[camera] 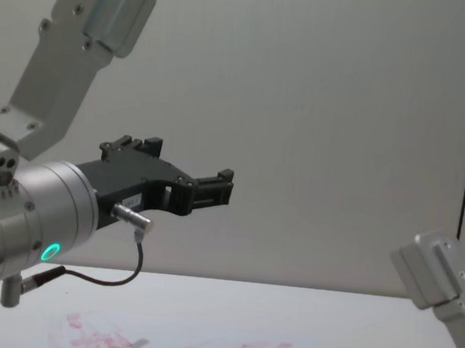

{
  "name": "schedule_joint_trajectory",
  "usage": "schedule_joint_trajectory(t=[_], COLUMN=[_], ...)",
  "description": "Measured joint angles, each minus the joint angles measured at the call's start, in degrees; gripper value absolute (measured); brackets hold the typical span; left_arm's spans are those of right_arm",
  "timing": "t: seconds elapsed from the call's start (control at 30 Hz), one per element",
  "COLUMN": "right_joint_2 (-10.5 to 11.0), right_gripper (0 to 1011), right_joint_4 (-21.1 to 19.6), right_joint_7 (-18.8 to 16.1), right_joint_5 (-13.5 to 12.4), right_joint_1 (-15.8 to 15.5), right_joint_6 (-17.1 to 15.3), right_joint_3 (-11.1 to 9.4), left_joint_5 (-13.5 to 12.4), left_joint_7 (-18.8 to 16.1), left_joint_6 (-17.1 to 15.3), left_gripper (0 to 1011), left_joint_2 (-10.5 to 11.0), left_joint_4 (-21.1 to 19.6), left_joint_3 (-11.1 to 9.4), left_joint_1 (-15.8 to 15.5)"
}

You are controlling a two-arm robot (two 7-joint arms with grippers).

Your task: Use the one hand to pick up the stamp and affix it onto the A4 paper.

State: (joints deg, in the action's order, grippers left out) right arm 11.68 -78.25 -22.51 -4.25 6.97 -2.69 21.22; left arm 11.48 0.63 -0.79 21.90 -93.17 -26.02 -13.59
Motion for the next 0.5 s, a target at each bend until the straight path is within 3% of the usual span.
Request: schedule_joint_trajectory(t=[0.17,0.5], right_joint_2=[0.2,1.7], right_gripper=[221,221], right_joint_4=[-0.5,-4.6], right_joint_7=[0.0,1.2], right_joint_5=[-0.6,-4.4], right_joint_1=[-0.3,-1.5], right_joint_6=[0.0,0.7], right_joint_3=[0.0,-1.4], left_joint_5=[0.0,0.0], left_joint_7=[0.0,0.0], left_joint_6=[0.0,0.0], left_gripper=[1003,1003], left_joint_2=[0.0,0.0], left_joint_4=[0.0,0.0], left_joint_3=[0.0,0.0], left_joint_1=[0.0,0.0])
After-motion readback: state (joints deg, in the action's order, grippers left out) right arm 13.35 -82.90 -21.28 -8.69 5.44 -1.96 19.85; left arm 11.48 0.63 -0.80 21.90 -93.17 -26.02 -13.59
